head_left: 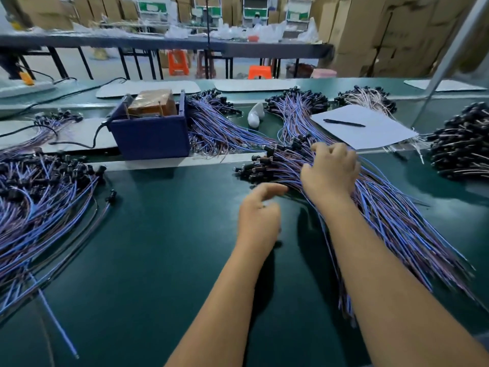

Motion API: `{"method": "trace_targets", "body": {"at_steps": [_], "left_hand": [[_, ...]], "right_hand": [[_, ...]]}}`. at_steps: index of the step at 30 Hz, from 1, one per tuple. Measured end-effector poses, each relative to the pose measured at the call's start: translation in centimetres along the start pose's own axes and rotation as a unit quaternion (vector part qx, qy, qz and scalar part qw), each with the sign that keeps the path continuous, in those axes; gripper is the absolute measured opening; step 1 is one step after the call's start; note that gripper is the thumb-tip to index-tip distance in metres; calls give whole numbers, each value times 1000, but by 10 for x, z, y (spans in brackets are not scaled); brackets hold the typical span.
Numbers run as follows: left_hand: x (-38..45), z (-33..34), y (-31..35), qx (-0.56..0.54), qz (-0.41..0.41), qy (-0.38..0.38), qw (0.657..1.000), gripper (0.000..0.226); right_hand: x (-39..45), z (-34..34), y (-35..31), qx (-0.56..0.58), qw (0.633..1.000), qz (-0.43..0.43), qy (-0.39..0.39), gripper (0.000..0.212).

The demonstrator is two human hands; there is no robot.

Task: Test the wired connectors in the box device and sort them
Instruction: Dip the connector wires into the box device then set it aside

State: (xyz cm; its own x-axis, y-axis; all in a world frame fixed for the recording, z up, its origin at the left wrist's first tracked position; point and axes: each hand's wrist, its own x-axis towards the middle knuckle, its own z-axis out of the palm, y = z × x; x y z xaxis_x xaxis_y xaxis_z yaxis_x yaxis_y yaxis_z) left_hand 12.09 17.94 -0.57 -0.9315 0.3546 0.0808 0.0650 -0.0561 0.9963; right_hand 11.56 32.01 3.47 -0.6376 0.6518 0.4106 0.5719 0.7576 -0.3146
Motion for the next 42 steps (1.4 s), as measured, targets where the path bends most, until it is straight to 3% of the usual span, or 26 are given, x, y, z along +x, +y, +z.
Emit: {"method": "trace_targets", "body": {"at_steps": [3,5,9,14,23,28,31,34,36,38,40,42], "left_hand": [[13,-35,1,98,16,172,980,41],[19,-62,0,253,-20,272,928,42],[19,-118,2,414,-92,302,854,52],[22,-164,1,462,-173,327,806,56],[33,-177,1,488,-171,340,785,54],[36,-178,-1,498,-151,352,778,35],[34,-172,-5,451,-76,375,806,34],[34,-162,-4,316,43,400,859,32],[36,-150,3,135,116,371,912,30],[36,-135,13,-108,116,294,943,33],[35,-120,17,-276,83,184,940,33],[37,-114,13,-341,71,80,934,35]], "right_hand": [[-21,9,-44,73,994,-73,28,37],[-36,18,-73,118,986,-117,0,36],[-71,42,-125,209,953,-184,-115,36],[-101,70,-157,209,919,-225,-246,27],[-93,71,-163,181,930,-192,-257,15],[-93,73,-160,202,926,-194,-252,15],[-96,76,-158,214,927,-201,-231,18],[-96,75,-157,265,920,-193,-213,21],[-96,70,-156,425,862,-124,-247,22],[-98,62,-157,581,754,-50,-301,28],[-94,57,-157,668,654,8,-355,40],[-86,55,-152,720,568,44,-397,56]]}}
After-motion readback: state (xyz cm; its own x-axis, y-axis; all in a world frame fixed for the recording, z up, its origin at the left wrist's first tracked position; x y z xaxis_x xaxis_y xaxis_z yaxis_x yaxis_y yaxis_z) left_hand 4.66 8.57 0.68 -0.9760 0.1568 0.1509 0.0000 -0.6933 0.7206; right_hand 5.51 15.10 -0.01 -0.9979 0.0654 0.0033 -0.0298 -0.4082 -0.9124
